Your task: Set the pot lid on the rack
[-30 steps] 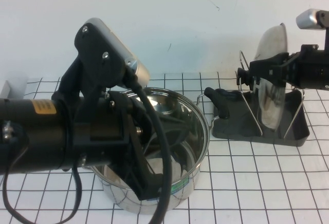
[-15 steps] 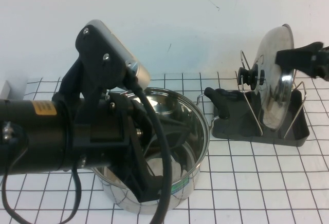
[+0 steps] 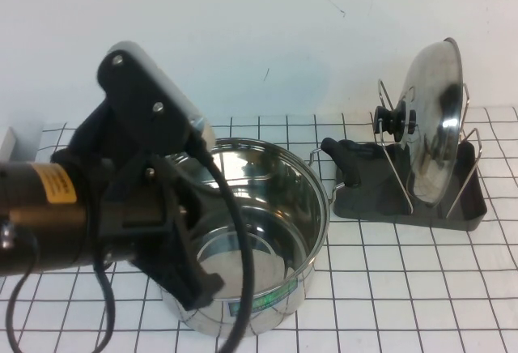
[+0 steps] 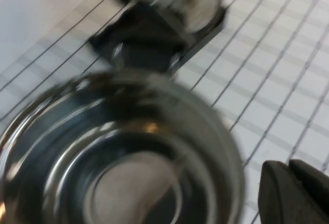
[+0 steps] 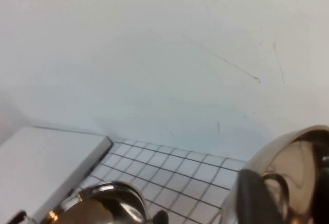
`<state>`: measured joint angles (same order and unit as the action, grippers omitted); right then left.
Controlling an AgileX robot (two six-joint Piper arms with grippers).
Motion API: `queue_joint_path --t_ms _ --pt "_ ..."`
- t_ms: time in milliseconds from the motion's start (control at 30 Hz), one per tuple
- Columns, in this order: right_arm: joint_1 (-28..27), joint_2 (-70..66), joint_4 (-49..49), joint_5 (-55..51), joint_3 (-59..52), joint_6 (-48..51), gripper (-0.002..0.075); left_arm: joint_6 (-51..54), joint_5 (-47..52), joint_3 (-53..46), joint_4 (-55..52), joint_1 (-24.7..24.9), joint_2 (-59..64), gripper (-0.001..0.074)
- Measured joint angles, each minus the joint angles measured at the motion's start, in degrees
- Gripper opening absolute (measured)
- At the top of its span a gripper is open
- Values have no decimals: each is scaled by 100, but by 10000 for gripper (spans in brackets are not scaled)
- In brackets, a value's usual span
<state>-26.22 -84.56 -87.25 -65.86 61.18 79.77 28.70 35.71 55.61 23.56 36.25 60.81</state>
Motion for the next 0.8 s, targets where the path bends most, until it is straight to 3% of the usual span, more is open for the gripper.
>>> queue_joint_path --t_ms 100,200,400,600,800 --pt "-105 353 500 -66 137 -166 104 -1398 245 0 -1278 0 0 -1" --pt "-14 656 1101 -76 249 -245 34 -2539 648 0 -2356 0 -14 -1" --pt "777 1317 3393 528 359 -874 7 -4045 1188 -9 -3695 0 -372 -1" --pt "1885 2095 5725 1080 359 -1973 5 -4598 1161 -22 -3911 0 -1149 -1" --pt "2238 3096 6346 1698 60 -2392 5 -4833 634 -558 -3769 0 -2088 -1"
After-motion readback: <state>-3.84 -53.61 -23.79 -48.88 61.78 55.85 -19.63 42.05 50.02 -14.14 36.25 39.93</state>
